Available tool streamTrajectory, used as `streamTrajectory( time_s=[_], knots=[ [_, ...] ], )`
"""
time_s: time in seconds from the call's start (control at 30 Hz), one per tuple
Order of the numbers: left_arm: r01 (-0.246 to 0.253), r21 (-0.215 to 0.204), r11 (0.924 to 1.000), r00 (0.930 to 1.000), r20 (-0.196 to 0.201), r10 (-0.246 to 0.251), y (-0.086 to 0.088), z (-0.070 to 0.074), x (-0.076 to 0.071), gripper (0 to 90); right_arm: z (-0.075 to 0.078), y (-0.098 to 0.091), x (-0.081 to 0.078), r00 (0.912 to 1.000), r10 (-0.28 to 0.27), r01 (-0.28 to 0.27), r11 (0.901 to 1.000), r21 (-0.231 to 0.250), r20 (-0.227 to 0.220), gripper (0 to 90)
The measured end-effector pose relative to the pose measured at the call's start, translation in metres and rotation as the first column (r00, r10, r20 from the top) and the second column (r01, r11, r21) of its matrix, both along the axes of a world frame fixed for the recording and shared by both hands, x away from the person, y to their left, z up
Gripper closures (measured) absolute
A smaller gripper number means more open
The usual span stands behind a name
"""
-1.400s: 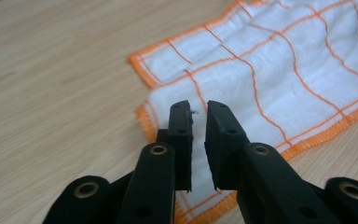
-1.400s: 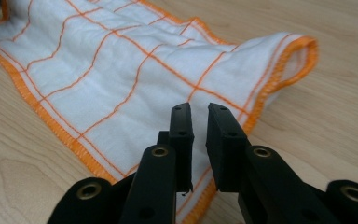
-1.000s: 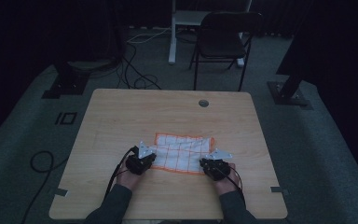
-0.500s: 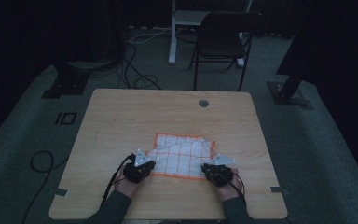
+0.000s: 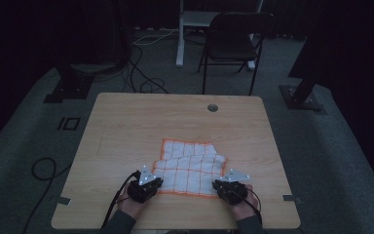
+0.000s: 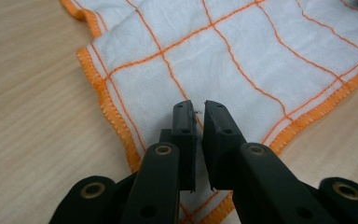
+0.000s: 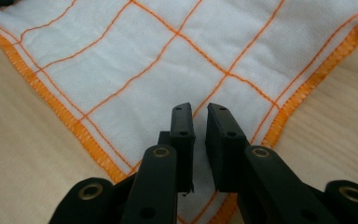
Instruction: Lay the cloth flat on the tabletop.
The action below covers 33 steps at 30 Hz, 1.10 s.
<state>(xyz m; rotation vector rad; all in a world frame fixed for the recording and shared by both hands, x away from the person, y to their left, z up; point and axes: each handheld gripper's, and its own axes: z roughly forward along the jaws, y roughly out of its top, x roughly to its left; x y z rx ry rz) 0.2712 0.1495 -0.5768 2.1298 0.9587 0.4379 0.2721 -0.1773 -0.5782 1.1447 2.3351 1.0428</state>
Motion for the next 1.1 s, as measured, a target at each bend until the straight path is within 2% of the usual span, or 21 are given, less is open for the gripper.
streamTrajectory(
  time_s=[0.07, 0.2, 0.37, 0.5, 0.67, 0.77, 0.87, 1.1],
  knots=[
    [0.023, 0.007, 0.9997, 0.9996, -0.016, -0.023, 0.000, 0.002, -0.001, 83.2, 0.000, -0.001, -0.003, 1.0000, 0.003, -0.003, 1.0000, -0.001, -0.002, 80.8],
    [0.034, 0.021, 0.9992, 0.9992, -0.022, -0.034, 0.001, 0.004, -0.003, 82.1, 0.000, -0.003, -0.009, 0.9999, 0.011, -0.011, 0.9999, 0.001, -0.008, 80.7],
    [0.034, 0.002, 0.9994, 0.9992, 0.020, -0.034, 0.005, 0.015, -0.003, 80.3, 0.001, -0.003, -0.010, 0.9997, 0.025, -0.024, 0.9997, 0.005, -0.007, 76.5],
    [0.023, -0.010, 0.9997, 0.9984, 0.051, -0.023, 0.007, 0.027, 0.006, 79.8, 0.010, -0.003, -0.007, 0.9990, 0.026, -0.027, 0.9992, 0.030, 0.036, 76.1],
    [0.011, -0.010, 0.9999, 0.9957, 0.092, -0.010, 0.004, 0.037, 0.025, 79.8, 0.026, -0.004, 0.006, 0.9971, -0.002, -0.002, 0.9989, 0.047, 0.076, 76.7],
    [0.004, -0.009, 1.0000, 0.9956, 0.094, -0.004, 0.003, 0.039, 0.032, 79.8, 0.029, -0.005, 0.014, 0.9961, -0.017, 0.012, 0.9985, 0.052, 0.087, 77.3],
    [0.000, -0.008, 1.0000, 0.9941, 0.108, 0.001, -0.001, 0.041, 0.044, 79.9, 0.033, -0.006, 0.030, 0.9946, -0.043, 0.038, 0.9977, 0.056, 0.094, 78.3],
    [-0.024, 0.009, 0.9997, 0.9943, 0.105, 0.022, -0.008, 0.040, 0.068, 80.0, 0.039, -0.009, 0.050, 0.9907, -0.074, 0.067, 0.9960, 0.060, 0.114, 79.2]
  ],
)
